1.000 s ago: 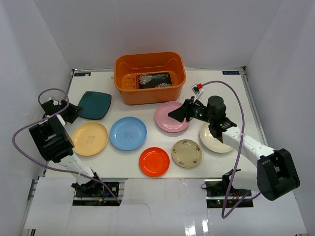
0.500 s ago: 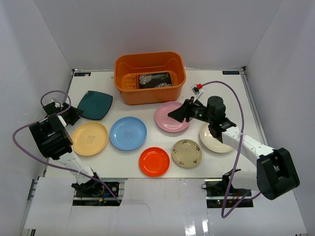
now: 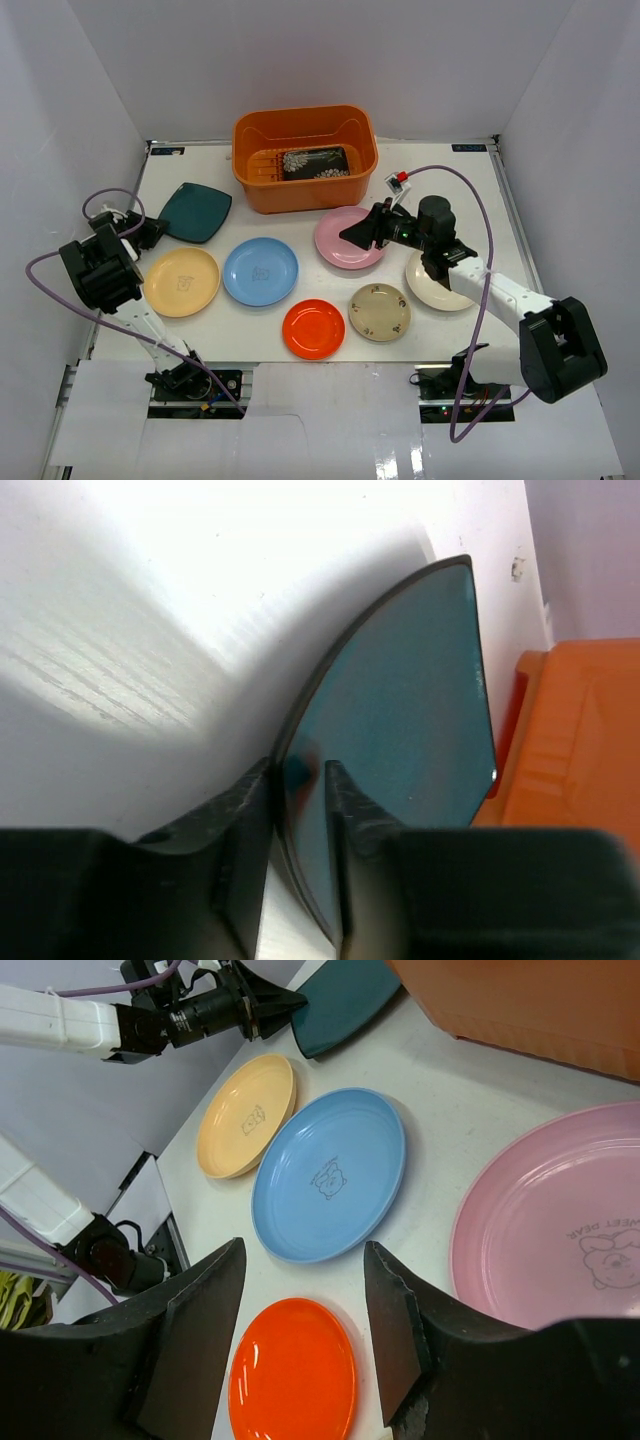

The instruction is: Place the plates into the plastic bin on the countertop

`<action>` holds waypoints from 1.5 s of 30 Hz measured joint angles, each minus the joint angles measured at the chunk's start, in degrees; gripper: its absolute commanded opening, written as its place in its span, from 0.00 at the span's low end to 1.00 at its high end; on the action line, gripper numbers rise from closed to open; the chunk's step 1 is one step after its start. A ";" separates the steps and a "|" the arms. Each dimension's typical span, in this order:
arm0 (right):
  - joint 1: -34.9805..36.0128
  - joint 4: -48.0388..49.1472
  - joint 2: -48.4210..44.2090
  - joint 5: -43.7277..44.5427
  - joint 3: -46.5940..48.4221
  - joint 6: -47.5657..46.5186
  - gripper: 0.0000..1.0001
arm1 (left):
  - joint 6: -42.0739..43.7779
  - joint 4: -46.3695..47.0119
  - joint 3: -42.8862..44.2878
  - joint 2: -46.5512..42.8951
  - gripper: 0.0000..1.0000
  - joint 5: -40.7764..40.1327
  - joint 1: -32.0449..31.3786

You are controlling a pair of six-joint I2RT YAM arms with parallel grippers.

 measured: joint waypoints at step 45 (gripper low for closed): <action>13.64 -3.28 13.86 5.88 14.62 -0.74 0.60 | -32.89 33.11 -23.08 -11.28 0.00 4.79 1.92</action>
